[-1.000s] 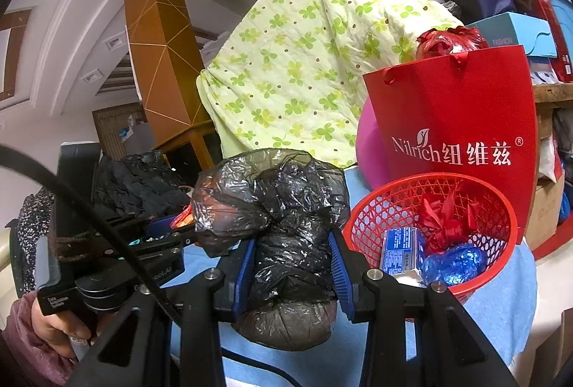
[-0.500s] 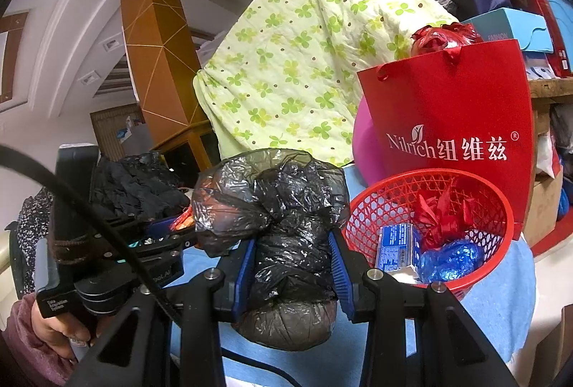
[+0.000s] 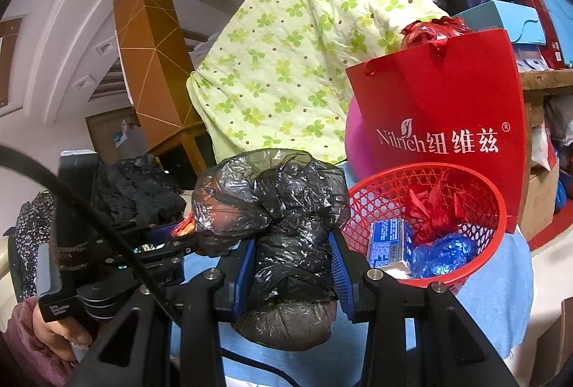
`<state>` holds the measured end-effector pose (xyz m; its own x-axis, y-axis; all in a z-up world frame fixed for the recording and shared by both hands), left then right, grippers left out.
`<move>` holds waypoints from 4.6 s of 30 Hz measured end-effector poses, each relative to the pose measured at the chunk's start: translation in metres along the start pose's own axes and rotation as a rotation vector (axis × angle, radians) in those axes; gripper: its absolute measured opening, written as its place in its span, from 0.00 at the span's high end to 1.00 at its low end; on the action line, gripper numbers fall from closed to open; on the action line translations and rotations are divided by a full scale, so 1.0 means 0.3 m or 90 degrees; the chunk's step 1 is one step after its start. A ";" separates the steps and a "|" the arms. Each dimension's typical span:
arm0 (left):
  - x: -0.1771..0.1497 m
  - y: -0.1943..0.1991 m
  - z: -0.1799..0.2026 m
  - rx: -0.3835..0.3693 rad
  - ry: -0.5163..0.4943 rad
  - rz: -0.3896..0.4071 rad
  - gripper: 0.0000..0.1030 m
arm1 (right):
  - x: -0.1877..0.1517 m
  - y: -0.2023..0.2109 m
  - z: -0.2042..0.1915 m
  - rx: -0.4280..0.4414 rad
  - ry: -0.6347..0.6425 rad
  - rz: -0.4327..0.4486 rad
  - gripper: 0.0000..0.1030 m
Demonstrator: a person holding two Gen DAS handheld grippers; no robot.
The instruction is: Collect trash
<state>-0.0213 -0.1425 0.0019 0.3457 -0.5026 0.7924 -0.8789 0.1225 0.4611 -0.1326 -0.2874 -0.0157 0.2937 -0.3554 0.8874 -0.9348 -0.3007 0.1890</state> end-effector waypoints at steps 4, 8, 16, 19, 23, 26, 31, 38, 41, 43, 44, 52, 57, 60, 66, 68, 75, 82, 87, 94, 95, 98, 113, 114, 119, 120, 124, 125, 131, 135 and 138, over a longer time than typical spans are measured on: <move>0.000 -0.006 0.016 -0.003 -0.004 -0.003 0.73 | -0.003 0.003 0.015 -0.003 -0.005 0.002 0.59; 0.002 -0.011 0.036 -0.006 -0.011 -0.004 0.73 | -0.009 0.009 0.033 -0.008 -0.013 0.004 0.59; 0.016 -0.017 0.081 -0.015 -0.024 -0.003 0.73 | -0.014 0.031 0.075 -0.020 -0.026 0.011 0.59; 0.021 -0.017 0.097 -0.020 -0.029 -0.002 0.73 | -0.017 0.040 0.088 -0.024 -0.033 0.014 0.59; 0.026 -0.016 0.122 -0.025 -0.039 0.001 0.73 | -0.020 0.057 0.108 -0.031 -0.040 0.019 0.59; 0.031 -0.016 0.133 -0.028 -0.044 0.004 0.73 | -0.020 0.070 0.123 -0.037 -0.044 0.021 0.59; 0.038 -0.012 0.157 -0.034 -0.051 0.007 0.73 | -0.023 0.085 0.143 -0.044 -0.054 0.024 0.59; 0.036 -0.031 0.180 -0.046 -0.056 0.007 0.73 | -0.026 0.093 0.158 -0.050 -0.063 0.027 0.59; 0.014 -0.082 0.168 -0.064 -0.038 -0.033 0.73 | -0.030 0.094 0.156 -0.055 -0.062 0.023 0.59; -0.001 -0.111 0.158 -0.073 -0.025 -0.055 0.73 | -0.032 0.093 0.158 -0.060 -0.061 0.021 0.59; -0.008 -0.123 0.151 -0.071 -0.021 -0.060 0.73 | -0.033 0.093 0.161 -0.061 -0.064 0.020 0.59; -0.124 -0.253 0.076 -0.053 -0.001 -0.116 0.73 | -0.033 0.046 0.201 -0.082 -0.072 -0.003 0.59; -0.231 -0.390 -0.034 -0.011 0.035 -0.173 0.73 | 0.015 -0.026 0.295 -0.125 -0.108 -0.002 0.59; -0.292 -0.473 -0.109 0.018 0.058 -0.205 0.73 | 0.051 -0.095 0.361 -0.159 -0.126 -0.018 0.54; -0.425 -0.674 -0.318 0.085 0.115 -0.269 0.50 | 0.096 -0.198 0.362 -0.202 -0.096 -0.027 0.39; -0.447 -0.724 -0.371 0.104 0.124 -0.275 0.49 | 0.113 -0.224 0.316 -0.189 -0.063 -0.018 0.39; -0.510 -0.931 -0.556 0.148 0.172 -0.275 0.34 | 0.078 -0.438 0.008 -0.037 0.131 -0.058 0.38; -0.546 -1.038 -0.607 0.139 0.237 -0.268 0.12 | -0.181 -0.896 -0.042 -0.014 0.188 -0.253 0.37; -0.529 -1.125 -0.628 0.141 0.233 -0.298 0.02 | -0.307 -1.146 0.163 -0.180 0.175 -0.334 0.37; -0.516 -1.198 -0.641 0.172 0.223 -0.337 0.00 | -0.302 -1.196 0.352 -0.209 0.046 -0.348 0.04; -0.515 -1.200 -0.641 0.173 0.222 -0.339 0.00 | -0.301 -1.195 0.356 -0.209 0.044 -0.349 0.02; -0.520 -1.200 -0.648 0.171 0.226 -0.342 0.00 | -0.307 -1.188 0.343 -0.210 0.059 -0.352 0.00; -0.514 -1.188 -0.630 0.179 0.229 -0.345 0.00 | -0.310 -1.199 0.340 -0.209 0.060 -0.353 0.00; -0.514 -1.189 -0.632 0.178 0.229 -0.345 0.00 | -0.311 -1.198 0.338 -0.209 0.060 -0.353 0.00; -0.513 -1.187 -0.635 0.181 0.231 -0.347 0.00 | -0.311 -1.197 0.338 -0.208 0.060 -0.353 0.00; -0.512 -1.185 -0.631 0.183 0.230 -0.346 0.00 | -0.311 -1.197 0.339 -0.208 0.060 -0.353 0.00; -0.515 -1.182 -0.631 0.183 0.232 -0.346 0.00 | -0.311 -1.198 0.339 -0.208 0.060 -0.353 0.00; -0.516 -1.181 -0.632 0.181 0.233 -0.346 0.00 | -0.310 -1.198 0.339 -0.208 0.060 -0.353 0.00; -0.520 -1.173 -0.635 0.173 0.239 -0.342 0.00 | -0.310 -1.198 0.338 -0.208 0.060 -0.354 0.00; -0.524 -1.165 -0.634 0.174 0.239 -0.337 0.00 | -0.310 -1.197 0.337 -0.207 0.060 -0.354 0.00; -0.527 -1.164 -0.632 0.173 0.242 -0.336 0.00 | -0.310 -1.198 0.337 -0.207 0.060 -0.354 0.00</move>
<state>0.2933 0.0565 -0.2086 0.7958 -0.0968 0.5978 -0.5962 -0.2980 0.7454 0.1961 -0.2359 -0.2088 0.7462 -0.1401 0.6508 -0.6654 -0.1286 0.7353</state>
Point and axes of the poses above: each gripper's, at about its wrist camera, not at the fingertips, and y roughly against the way its jaws point, z to its right, x to its top, the point moved 2 cm from there along -y, roughly the way its jaws point, and after that the axes turned 14 degrees about x, right-handed, at the moved point
